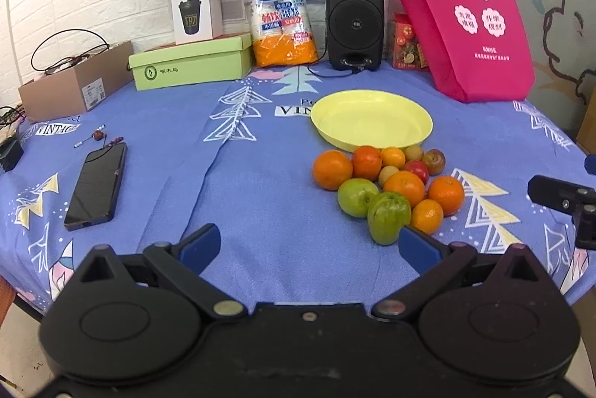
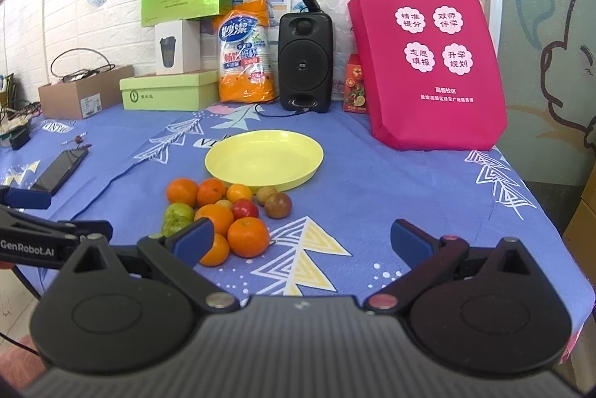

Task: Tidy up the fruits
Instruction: 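Move both tools toward the fruit cluster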

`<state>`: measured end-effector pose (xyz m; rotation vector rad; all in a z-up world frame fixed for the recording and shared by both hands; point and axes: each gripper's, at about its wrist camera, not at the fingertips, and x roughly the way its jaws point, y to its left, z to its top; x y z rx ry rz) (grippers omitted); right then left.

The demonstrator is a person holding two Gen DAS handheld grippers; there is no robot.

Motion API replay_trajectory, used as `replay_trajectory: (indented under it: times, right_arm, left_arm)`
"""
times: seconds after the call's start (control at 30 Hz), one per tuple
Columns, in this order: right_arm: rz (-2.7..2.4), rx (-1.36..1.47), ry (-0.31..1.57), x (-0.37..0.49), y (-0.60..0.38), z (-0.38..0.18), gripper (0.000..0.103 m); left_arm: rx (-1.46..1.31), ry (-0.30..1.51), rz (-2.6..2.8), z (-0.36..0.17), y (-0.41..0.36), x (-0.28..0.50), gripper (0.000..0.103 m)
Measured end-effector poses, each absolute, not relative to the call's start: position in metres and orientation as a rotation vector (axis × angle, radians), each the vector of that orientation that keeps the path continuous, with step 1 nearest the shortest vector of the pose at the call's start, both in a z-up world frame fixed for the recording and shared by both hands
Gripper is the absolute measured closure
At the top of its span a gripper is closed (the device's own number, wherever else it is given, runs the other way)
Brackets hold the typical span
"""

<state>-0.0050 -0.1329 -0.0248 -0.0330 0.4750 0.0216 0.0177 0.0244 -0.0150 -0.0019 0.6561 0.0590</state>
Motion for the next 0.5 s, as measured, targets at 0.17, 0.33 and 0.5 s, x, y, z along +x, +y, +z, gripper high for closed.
replay_trajectory:
  times: [0.17, 0.33, 0.5]
  right_arm:
    - [0.044, -0.035, 0.489, -0.0022, -0.132, -0.0281, 0.0]
    - [0.056, -0.02, 0.498, -0.0007, -0.135, -0.0297, 0.0]
    - [0.061, -0.012, 0.496, -0.0015, -0.1365, -0.0298, 0.0]
  left_arm:
    - [0.02, 0.657, 0.045, -0.0163, 0.0197, 0.0177, 0.0]
    - [-0.003, 0.641, 0.009, -0.012, 0.0193, 0.0149, 0.0]
    - [0.003, 0.669, -0.033, -0.0164, 0.0167, 0.0155, 0.0]
